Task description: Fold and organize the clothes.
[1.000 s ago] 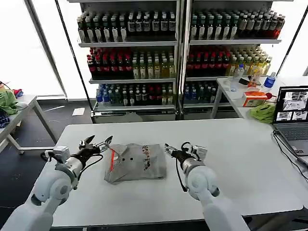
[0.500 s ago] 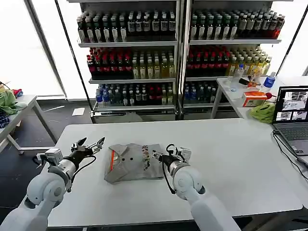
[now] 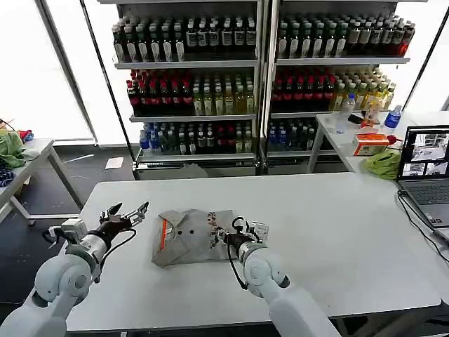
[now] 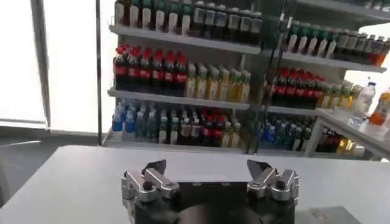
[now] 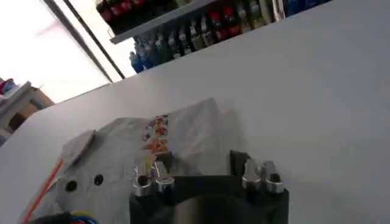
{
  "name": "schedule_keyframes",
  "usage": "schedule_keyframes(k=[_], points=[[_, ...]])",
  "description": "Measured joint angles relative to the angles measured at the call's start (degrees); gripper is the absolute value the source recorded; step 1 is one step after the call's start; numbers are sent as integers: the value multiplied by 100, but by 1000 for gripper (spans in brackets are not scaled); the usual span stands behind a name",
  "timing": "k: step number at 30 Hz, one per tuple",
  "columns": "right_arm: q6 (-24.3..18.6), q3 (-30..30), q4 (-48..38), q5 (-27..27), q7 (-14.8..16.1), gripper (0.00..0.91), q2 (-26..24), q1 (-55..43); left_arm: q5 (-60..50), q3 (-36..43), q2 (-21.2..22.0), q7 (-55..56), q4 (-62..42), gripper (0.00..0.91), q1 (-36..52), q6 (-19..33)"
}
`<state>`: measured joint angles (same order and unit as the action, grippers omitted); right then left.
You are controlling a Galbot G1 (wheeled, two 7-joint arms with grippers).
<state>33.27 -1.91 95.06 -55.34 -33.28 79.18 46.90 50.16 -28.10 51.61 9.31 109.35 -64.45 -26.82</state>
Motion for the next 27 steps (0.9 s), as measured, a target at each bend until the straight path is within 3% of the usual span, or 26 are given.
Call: schedule_keyframes(k=[18, 27], points=[[4, 156, 163, -3, 28, 0, -243, 117, -15, -77, 50, 63, 105, 907, -74, -45], [11, 378, 378, -141, 114, 0, -623, 181, -25, -18, 106, 104, 111, 907, -25, -68]])
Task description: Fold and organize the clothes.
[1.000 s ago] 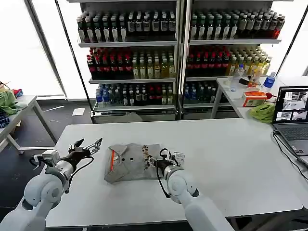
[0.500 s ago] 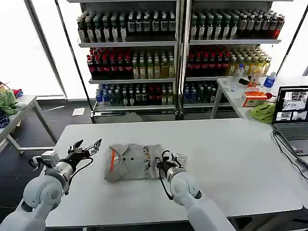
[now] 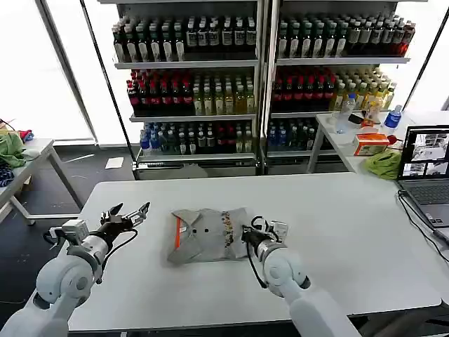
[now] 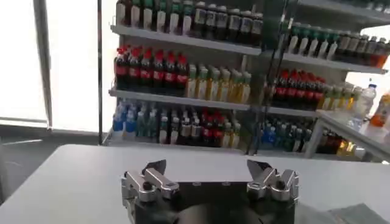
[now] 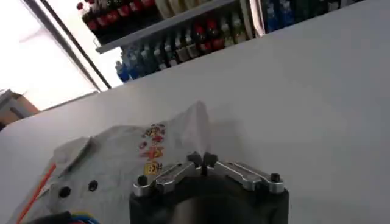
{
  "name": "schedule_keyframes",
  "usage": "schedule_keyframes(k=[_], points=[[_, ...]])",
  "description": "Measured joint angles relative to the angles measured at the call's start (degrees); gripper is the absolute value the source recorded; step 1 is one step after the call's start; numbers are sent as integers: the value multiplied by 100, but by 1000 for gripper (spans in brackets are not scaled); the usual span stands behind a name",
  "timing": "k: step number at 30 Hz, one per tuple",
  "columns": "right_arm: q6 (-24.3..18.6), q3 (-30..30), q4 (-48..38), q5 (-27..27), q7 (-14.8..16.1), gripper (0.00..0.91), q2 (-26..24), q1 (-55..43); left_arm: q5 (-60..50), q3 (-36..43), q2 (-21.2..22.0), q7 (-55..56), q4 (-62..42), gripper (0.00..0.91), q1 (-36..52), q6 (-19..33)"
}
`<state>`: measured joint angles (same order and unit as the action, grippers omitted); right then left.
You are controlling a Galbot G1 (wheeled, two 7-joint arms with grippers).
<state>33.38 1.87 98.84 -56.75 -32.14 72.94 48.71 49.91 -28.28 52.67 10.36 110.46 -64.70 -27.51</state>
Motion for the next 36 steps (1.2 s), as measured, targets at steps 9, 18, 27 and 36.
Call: schedule_keyframes(k=[9, 18, 27, 36], points=[[0, 403, 175, -85, 113, 0, -476, 227, -31, 39, 58, 1, 24, 907, -1, -2], [-5, 757, 158, 175, 254, 907, -620, 367, -32, 56, 83, 7, 50, 907, -36, -19], [-12, 1001, 557, 718, 426, 907, -700, 556, -28, 26, 112, 11, 110, 907, -137, -34], [2, 871, 1134, 583, 371, 907, -660, 761, -34, -39, 123, 14, 186, 907, -238, -44]])
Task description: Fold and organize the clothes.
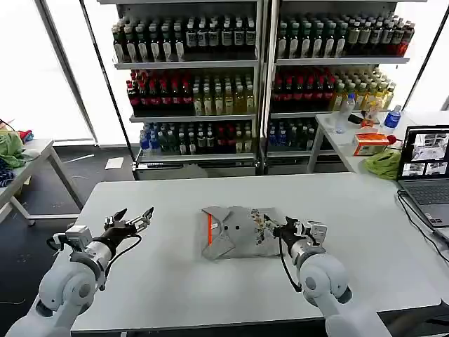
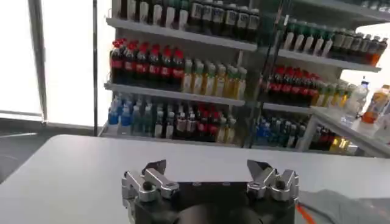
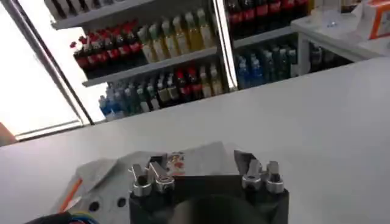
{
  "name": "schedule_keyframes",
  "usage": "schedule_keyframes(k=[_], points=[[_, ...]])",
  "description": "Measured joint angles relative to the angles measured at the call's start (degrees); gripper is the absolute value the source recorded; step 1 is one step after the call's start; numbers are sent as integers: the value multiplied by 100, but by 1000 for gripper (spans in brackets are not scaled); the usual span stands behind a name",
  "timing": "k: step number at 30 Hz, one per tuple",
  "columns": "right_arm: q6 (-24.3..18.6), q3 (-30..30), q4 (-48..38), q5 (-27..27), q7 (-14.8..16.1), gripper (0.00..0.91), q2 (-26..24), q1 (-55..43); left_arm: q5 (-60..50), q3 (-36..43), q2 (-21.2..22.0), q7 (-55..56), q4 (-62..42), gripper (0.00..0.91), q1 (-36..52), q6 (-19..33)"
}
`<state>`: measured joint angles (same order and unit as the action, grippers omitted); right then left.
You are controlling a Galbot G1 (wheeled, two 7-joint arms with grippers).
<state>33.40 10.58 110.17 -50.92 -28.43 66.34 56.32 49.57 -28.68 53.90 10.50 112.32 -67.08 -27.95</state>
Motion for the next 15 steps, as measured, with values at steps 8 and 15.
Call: schedule_keyframes(k=[8, 15], points=[[10, -124, 116, -579, -243, 907, -65, 94, -3, -26, 19, -6, 2, 907, -54, 1], [6, -187, -45, -854, -302, 907, -9, 126, -11, -29, 35, -8, 7, 907, -66, 1]])
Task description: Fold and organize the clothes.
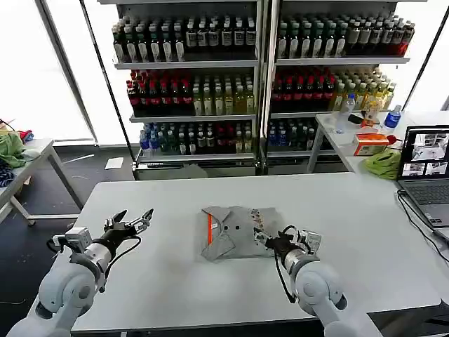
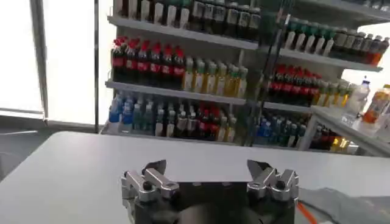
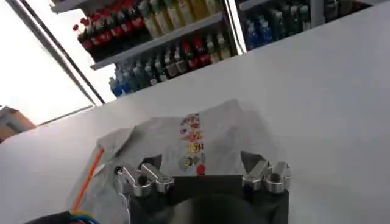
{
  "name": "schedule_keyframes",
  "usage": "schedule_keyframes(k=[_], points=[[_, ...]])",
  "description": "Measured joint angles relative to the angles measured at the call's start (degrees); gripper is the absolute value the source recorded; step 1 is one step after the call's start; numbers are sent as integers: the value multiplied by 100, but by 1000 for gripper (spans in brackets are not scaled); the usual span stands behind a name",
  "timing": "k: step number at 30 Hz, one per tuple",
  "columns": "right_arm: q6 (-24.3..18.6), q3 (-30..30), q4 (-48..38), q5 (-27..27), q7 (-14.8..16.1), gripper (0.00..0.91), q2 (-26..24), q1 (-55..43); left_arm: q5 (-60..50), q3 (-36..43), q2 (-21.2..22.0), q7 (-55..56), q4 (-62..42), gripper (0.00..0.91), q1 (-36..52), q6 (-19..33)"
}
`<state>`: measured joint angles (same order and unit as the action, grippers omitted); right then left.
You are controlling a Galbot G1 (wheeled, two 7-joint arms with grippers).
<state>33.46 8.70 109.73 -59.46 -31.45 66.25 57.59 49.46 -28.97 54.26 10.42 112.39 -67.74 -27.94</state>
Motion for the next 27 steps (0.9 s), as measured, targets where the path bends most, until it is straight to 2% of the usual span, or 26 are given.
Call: schedule_keyframes(k=[20, 27], points=[[-7, 207, -187, -371, -180, 907, 23, -83, -1, -36, 33, -20, 40, 907, -66, 9], [-18, 128, -85, 34, -32, 907, 143, -428, -1, -81, 28, 2, 105, 907, -151, -9]])
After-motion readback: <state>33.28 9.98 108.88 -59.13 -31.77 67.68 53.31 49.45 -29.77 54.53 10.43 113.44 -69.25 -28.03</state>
